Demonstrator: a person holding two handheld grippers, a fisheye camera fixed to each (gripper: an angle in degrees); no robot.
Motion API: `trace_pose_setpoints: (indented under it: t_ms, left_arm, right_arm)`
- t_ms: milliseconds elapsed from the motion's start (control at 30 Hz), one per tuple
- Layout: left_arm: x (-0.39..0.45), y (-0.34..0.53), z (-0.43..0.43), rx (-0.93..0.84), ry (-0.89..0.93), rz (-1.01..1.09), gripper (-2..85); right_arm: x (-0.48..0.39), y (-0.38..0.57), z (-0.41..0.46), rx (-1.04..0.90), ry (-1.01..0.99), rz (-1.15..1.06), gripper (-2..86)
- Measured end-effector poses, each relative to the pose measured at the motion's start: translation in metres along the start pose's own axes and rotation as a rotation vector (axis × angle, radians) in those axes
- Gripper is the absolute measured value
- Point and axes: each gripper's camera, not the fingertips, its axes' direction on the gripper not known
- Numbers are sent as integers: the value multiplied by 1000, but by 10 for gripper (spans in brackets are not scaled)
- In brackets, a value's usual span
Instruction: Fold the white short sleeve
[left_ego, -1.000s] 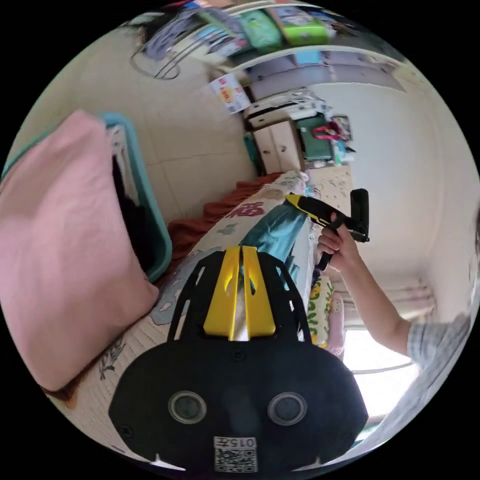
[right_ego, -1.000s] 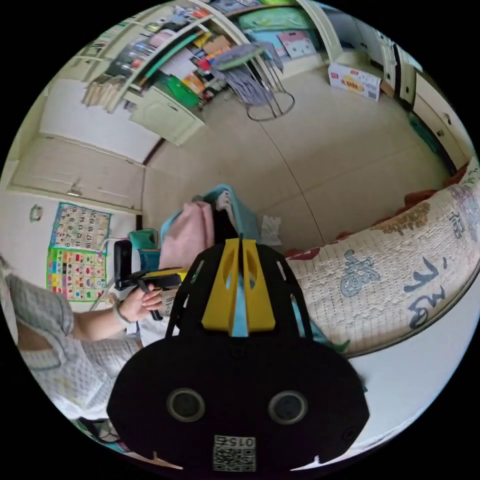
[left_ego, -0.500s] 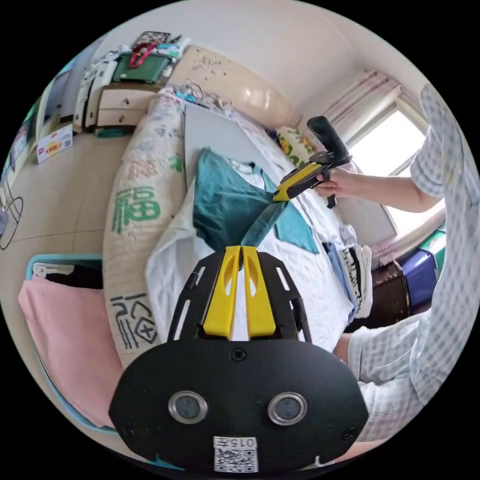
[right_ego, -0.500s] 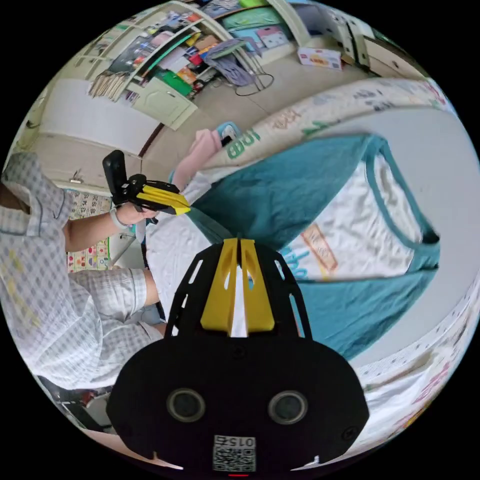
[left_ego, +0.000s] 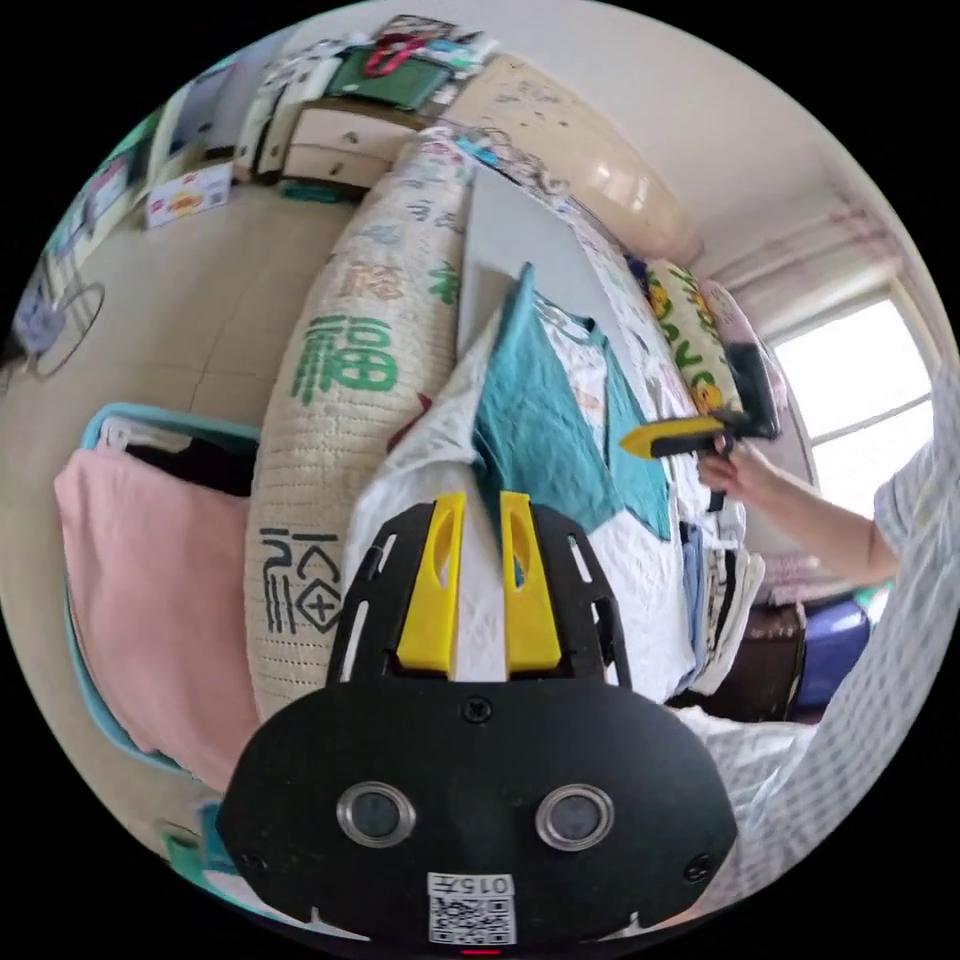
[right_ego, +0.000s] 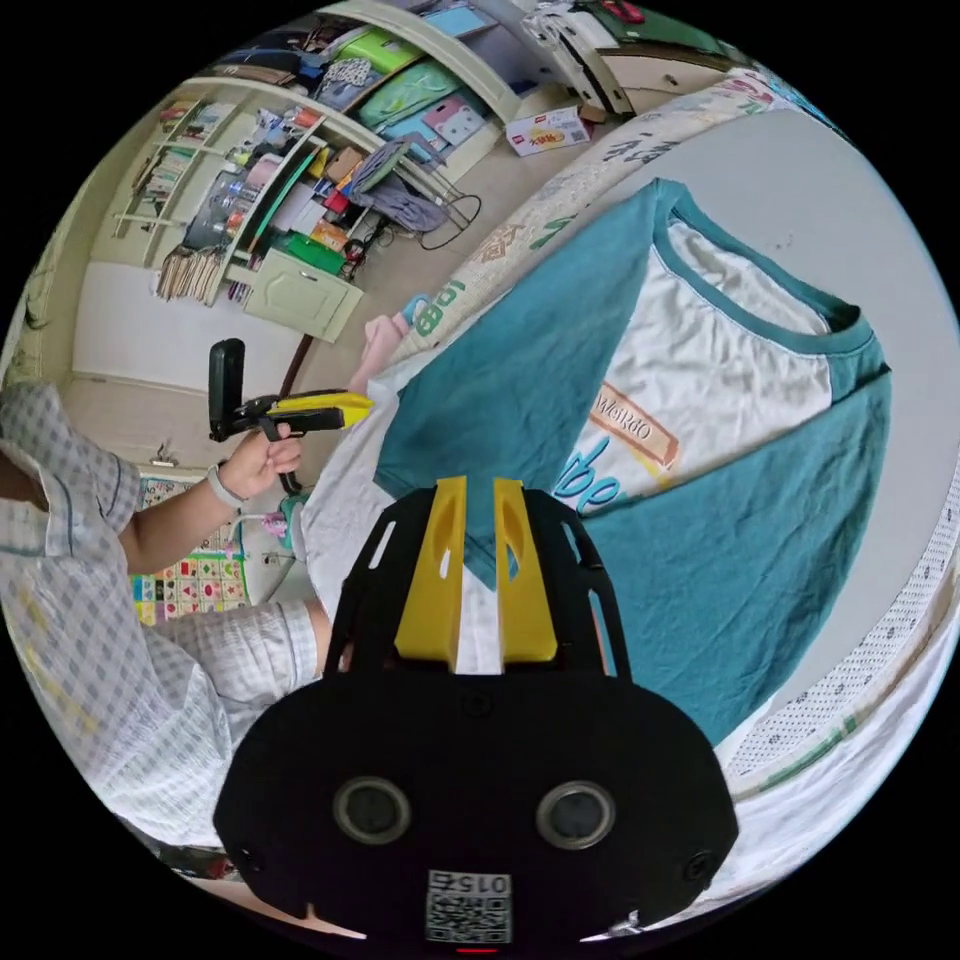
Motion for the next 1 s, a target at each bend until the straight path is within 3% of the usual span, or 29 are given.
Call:
trace_pose_setpoints:
  t_ms: [100, 267, 600, 833, 1000]
  left_arm:
    - [-31, -6, 15, 20, 98, -195, 78]
    - [-34, -4, 27, 49, 83, -224, 88]
    - [-85, -1, 16, 220, 159, -334, -5]
    - [-132, -1, 16, 282, 170, -473, -2]
    - [-142, -10, 6, 267, 207, -437, 46]
  right_arm:
    - [15, -12, -9, 128, 51, 111, 59]
    - [48, -71, -31, 280, 97, 206, 84]
    - [46, -166, -15, 143, 207, 223, 7]
    - [40, -175, -5, 114, 293, 214, -4]
    - [26, -147, -23, 135, 315, 173, 20]
